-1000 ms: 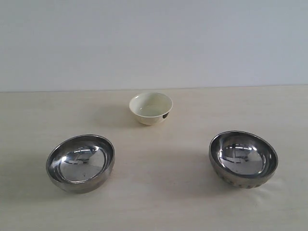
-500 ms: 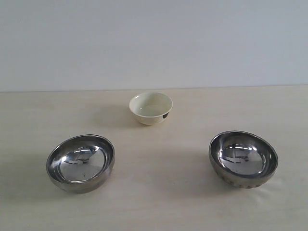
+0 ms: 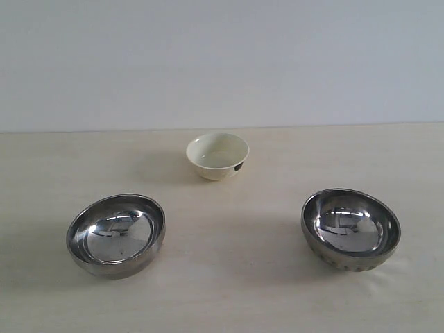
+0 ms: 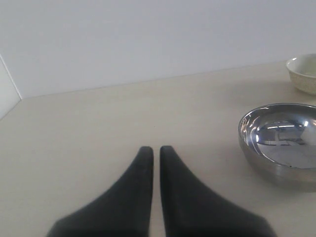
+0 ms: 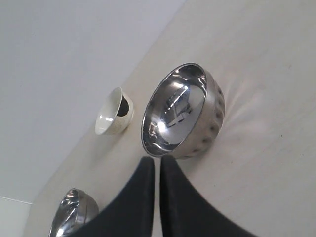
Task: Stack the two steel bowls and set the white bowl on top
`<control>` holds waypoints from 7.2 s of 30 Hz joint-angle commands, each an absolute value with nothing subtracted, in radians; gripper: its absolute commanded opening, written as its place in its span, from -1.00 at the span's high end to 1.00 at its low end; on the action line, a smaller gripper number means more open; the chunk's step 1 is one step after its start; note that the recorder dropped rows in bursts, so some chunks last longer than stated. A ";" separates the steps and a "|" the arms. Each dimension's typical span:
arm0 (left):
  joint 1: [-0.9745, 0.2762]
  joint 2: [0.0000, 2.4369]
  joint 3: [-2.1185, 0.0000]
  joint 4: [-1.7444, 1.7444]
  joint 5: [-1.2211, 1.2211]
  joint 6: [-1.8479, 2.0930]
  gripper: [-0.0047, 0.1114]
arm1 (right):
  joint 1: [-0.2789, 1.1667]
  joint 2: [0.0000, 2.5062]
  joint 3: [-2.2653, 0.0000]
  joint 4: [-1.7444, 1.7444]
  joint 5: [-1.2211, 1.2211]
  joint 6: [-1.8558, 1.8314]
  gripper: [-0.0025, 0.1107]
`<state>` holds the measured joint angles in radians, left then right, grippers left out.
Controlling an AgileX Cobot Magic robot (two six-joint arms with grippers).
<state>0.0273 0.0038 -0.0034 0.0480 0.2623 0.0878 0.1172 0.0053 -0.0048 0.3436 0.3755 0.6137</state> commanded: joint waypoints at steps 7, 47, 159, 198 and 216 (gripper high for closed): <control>0.030 0.000 0.000 0.041 0.255 0.078 0.85 | 0.114 0.000 0.000 0.346 0.286 0.579 0.96; 0.030 0.000 0.000 0.041 0.255 0.078 0.85 | 0.549 1.183 -1.002 0.970 0.438 -0.573 0.78; 0.030 0.000 0.000 0.041 0.255 0.078 0.85 | 0.519 1.847 -1.375 0.141 0.773 0.097 0.96; 0.030 0.000 0.000 0.041 0.255 0.078 0.85 | 0.498 1.892 -1.303 0.132 0.659 0.121 0.27; 0.030 0.000 0.000 0.041 0.255 0.078 0.85 | 0.433 1.534 -1.201 -0.037 0.783 0.233 0.27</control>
<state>0.0273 0.0038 -0.0034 0.0480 0.2623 0.0878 0.4789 1.5829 -1.2525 -0.0181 0.7785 0.2212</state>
